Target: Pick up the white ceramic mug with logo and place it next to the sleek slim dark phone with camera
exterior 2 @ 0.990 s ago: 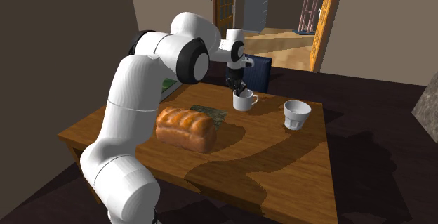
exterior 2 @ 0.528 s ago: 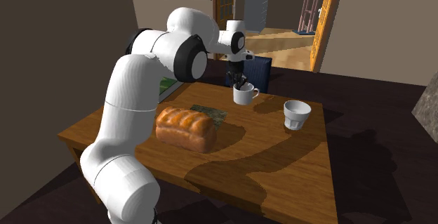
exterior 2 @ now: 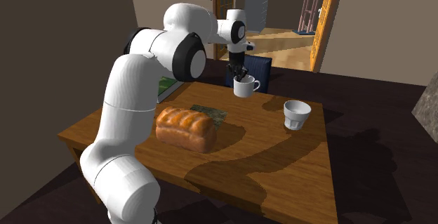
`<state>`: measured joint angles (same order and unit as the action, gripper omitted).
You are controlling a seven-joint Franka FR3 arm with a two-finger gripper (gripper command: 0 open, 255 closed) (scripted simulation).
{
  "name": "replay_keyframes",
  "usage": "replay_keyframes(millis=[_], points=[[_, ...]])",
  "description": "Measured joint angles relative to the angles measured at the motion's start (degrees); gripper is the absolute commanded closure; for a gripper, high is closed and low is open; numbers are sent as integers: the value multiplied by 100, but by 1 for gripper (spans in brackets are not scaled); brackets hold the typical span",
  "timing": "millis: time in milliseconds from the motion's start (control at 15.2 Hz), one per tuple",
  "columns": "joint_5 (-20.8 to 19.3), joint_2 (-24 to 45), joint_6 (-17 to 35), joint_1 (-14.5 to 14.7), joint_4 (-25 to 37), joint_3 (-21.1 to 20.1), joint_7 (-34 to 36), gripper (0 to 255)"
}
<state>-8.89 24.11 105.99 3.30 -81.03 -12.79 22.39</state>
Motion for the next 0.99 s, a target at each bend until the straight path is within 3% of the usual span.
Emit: replay_keyframes(millis=[264, 990], points=[[16, -84, -214, 33, 127, -21, 25, 255], [145, -1218, 200, 603, -1486, -446, 1111, 255]])
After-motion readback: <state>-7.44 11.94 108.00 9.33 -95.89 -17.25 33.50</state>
